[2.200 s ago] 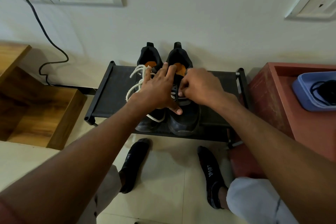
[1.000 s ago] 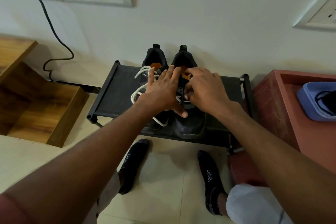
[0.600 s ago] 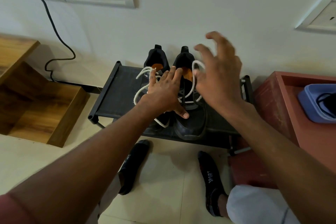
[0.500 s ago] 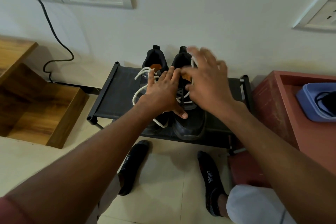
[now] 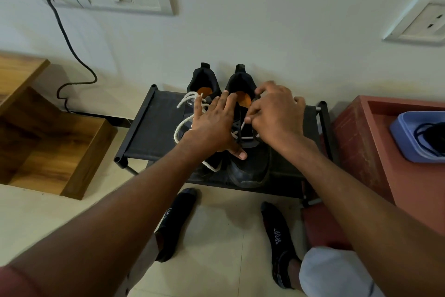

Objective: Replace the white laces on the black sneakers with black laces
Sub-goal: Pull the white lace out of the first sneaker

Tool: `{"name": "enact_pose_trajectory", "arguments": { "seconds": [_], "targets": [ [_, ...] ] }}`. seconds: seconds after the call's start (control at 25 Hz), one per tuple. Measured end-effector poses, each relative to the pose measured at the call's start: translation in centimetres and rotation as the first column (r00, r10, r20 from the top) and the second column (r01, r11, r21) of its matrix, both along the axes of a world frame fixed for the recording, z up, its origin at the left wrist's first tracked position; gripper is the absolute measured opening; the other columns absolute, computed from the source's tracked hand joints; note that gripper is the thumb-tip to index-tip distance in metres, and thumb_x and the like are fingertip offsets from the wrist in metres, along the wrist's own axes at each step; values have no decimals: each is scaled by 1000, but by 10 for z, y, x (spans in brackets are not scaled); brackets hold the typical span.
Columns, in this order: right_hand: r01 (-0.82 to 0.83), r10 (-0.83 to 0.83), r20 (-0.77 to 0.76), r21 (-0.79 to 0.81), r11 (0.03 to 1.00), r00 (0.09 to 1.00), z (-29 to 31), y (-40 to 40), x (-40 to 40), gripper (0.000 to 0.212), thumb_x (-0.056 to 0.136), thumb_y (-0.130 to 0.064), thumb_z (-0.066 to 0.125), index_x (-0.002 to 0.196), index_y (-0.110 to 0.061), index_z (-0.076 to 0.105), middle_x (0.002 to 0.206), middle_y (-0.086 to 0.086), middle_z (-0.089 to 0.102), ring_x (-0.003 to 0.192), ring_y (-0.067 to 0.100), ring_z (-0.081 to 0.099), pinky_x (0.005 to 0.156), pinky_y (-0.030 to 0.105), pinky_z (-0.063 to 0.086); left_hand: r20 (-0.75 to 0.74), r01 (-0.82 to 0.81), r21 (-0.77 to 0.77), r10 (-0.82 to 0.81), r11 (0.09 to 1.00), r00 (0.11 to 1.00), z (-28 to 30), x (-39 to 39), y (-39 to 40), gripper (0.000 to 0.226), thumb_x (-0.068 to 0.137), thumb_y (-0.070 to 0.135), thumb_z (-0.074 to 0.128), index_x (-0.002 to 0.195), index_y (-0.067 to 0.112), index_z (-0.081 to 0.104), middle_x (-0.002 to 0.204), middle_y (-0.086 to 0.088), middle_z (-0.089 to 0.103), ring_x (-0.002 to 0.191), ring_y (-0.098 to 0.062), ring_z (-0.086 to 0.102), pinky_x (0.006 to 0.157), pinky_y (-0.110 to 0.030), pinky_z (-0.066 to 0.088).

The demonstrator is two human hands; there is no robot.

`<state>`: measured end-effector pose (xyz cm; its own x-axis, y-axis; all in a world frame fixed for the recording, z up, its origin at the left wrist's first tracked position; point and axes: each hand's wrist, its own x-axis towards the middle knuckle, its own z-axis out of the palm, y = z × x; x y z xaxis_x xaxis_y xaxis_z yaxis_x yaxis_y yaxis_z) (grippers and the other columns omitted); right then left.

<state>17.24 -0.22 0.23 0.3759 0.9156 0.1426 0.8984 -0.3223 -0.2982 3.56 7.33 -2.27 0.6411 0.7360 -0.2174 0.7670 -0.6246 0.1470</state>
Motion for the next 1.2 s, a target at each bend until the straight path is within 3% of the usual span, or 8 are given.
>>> {"name": "enact_pose_trajectory", "arguments": {
  "seconds": [0.16, 0.24, 0.36, 0.44, 0.52, 0.84, 1.04, 1.2],
  "targets": [
    [325, -247, -218, 498, 804, 944, 28, 1, 15, 14, 90, -21, 75, 79, -31, 74, 112, -11, 56, 100, 18, 58, 88, 49, 50, -9, 6, -4, -6, 1000, 1000, 2, 0, 0, 157, 52, 71, 90, 163, 17, -7, 174, -7, -3, 161, -26, -1, 116, -60, -21],
    [253, -151, -216, 601, 758, 965, 35, 1, 21, 4, 92, -25, 73, 92, -27, 77, 114, -5, 56, 104, 19, 56, 82, 38, 50, -19, 7, -5, -7, 1000, 1000, 2, 0, 1, 156, 53, 71, 90, 163, 17, -7, 174, -7, -3, 161, -26, -1, 116, -60, -21],
    [-119, 135, -64, 216, 969, 989, 24, 0, 18, 26, 91, -27, 79, 116, -24, 76, 127, -1, 50, 112, 20, 47, 86, 28, 50, -19, 14, 0, -14, 1000, 1000, 1, 1, 2, 157, 51, 71, 90, 163, 18, -6, 174, -7, -3, 161, -26, 0, 118, -62, -19],
    [-251, 255, 1, -178, 951, 967, 12, -2, 10, 40, 87, -41, 83, 121, -24, 74, 129, -3, 45, 115, 21, 42, 94, 37, 51, -7, 18, 1, -18, 1000, 1000, 1, 0, 2, 155, 51, 72, 90, 162, 19, -5, 174, -6, -2, 161, -25, 0, 119, -63, -17],
    [-251, 276, 44, -303, 919, 960, 1, -3, 3, 45, 86, -46, 82, 124, -22, 73, 132, -1, 40, 116, 23, 40, 94, 41, 51, -6, 18, 3, -18, 1000, 1000, 0, -1, 2, 155, 52, 73, 89, 162, 19, -5, 174, -6, -2, 161, -24, 1, 119, -63, -17],
    [-121, 122, 10, -107, 987, 992, -4, 1, 2, 24, 88, -47, 79, 104, -29, 81, 107, -9, 44, 104, 22, 47, 86, 45, 51, -2, 13, -6, -13, 1000, 1000, 1, 0, 1, 155, 52, 70, 91, 162, 19, -5, 174, -6, -2, 161, -24, 1, 118, -61, -19],
    [222, -105, -255, 489, 843, 961, 17, 7, 3, 10, 93, -26, 75, 85, -19, 76, 101, -6, 52, 94, 19, 55, 75, 44, 53, 2, 7, -17, -7, 1000, 1000, 0, 1, 2, 157, 51, 71, 91, 162, 19, -6, 174, -6, -2, 161, -25, 0, 117, -62, -20],
    [5, 62, -222, 289, 957, 973, 17, 8, 20, 12, 95, -28, 76, 97, -17, 75, 106, -4, 51, 97, 20, 58, 78, 33, 48, -2, 46, -2, -46, 999, 999, -1, -2, 3, 154, 52, 72, 89, 163, 21, -5, 174, -9, -2, 161, -26, 1, 118, -63, -18]
  ]
}}
